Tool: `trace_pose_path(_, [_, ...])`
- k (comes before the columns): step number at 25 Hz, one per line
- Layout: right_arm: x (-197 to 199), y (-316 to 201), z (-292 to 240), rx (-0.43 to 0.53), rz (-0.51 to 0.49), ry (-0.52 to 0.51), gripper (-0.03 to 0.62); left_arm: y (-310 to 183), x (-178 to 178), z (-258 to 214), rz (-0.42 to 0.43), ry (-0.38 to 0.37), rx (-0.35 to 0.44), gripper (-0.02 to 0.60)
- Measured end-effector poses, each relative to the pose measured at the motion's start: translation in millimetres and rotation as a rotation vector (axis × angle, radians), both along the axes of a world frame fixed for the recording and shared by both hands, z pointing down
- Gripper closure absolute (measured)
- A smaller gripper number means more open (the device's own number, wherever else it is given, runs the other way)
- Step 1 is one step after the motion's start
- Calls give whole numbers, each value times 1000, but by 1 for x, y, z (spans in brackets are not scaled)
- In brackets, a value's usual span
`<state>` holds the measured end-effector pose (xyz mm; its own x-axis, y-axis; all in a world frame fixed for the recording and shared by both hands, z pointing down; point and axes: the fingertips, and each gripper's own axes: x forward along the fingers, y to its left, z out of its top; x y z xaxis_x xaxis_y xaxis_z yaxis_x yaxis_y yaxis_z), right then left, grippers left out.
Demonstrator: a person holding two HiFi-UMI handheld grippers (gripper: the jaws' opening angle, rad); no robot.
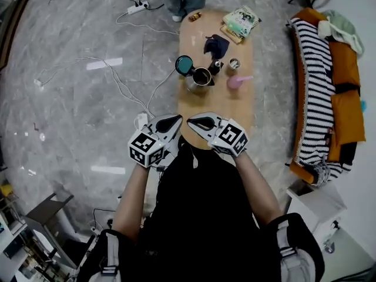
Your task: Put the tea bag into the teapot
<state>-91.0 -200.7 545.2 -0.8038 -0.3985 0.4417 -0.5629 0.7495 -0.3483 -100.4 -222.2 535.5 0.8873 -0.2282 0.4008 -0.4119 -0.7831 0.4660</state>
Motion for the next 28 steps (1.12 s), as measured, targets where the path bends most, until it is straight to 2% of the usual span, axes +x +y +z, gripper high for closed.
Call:
trace_pose_path(11, [1,41,-18,64,75,102,589,32,-3,-3,111,53,24,572])
trace_pose_path(17, [-5,60,-25,82,115,121,589,53,-4,-4,160,57,15,572])
trace_pose_path(28, [24,86,-31,85,154,159,589,82,20,-8,206,81,24,572])
